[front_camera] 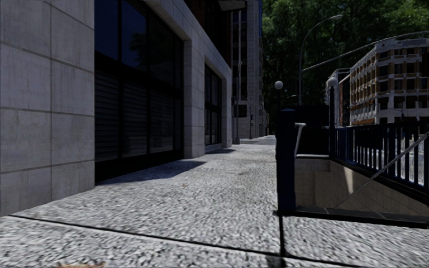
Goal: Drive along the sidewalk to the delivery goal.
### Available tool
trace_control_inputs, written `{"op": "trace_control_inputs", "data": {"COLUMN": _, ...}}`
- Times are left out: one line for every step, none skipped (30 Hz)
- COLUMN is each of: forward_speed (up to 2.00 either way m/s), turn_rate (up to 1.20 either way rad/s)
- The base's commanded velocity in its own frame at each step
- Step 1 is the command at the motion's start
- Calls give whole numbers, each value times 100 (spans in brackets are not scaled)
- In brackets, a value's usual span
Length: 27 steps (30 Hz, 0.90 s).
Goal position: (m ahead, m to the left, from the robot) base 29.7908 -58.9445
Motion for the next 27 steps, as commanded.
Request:
{"op": "trace_control_inputs", "data": {"forward_speed": 200, "turn_rate": 34}}
{"op": "trace_control_inputs", "data": {"forward_speed": 200, "turn_rate": 34}}
{"op": "trace_control_inputs", "data": {"forward_speed": 200, "turn_rate": 34}}
{"op": "trace_control_inputs", "data": {"forward_speed": 200, "turn_rate": 34}}
{"op": "trace_control_inputs", "data": {"forward_speed": 200, "turn_rate": 30}}
{"op": "trace_control_inputs", "data": {"forward_speed": 200, "turn_rate": 27}}
{"op": "trace_control_inputs", "data": {"forward_speed": 200, "turn_rate": 12}}
{"op": "trace_control_inputs", "data": {"forward_speed": 200, "turn_rate": 0}}
{"op": "trace_control_inputs", "data": {"forward_speed": 200, "turn_rate": 0}}
{"op": "trace_control_inputs", "data": {"forward_speed": 200, "turn_rate": 0}}
{"op": "trace_control_inputs", "data": {"forward_speed": 200, "turn_rate": 0}}
{"op": "trace_control_inputs", "data": {"forward_speed": 200, "turn_rate": 0}}
{"op": "trace_control_inputs", "data": {"forward_speed": 200, "turn_rate": 0}}
{"op": "trace_control_inputs", "data": {"forward_speed": 200, "turn_rate": 0}}
{"op": "trace_control_inputs", "data": {"forward_speed": 200, "turn_rate": 0}}
{"op": "trace_control_inputs", "data": {"forward_speed": 200, "turn_rate": 0}}
{"op": "trace_control_inputs", "data": {"forward_speed": 200, "turn_rate": 0}}
{"op": "trace_control_inputs", "data": {"forward_speed": 200, "turn_rate": 0}}
{"op": "trace_control_inputs", "data": {"forward_speed": 200, "turn_rate": 0}}
{"op": "trace_control_inputs", "data": {"forward_speed": 200, "turn_rate": 0}}
{"op": "trace_control_inputs", "data": {"forward_speed": 200, "turn_rate": 0}}
{"op": "trace_control_inputs", "data": {"forward_speed": 200, "turn_rate": 0}}
{"op": "trace_control_inputs", "data": {"forward_speed": 200, "turn_rate": -14}}
{"op": "trace_control_inputs", "data": {"forward_speed": 200, "turn_rate": -23}}
{"op": "trace_control_inputs", "data": {"forward_speed": 200, "turn_rate": -33}}
{"op": "trace_control_inputs", "data": {"forward_speed": 200, "turn_rate": -41}}
{"op": "trace_control_inputs", "data": {"forward_speed": 200, "turn_rate": -41}}
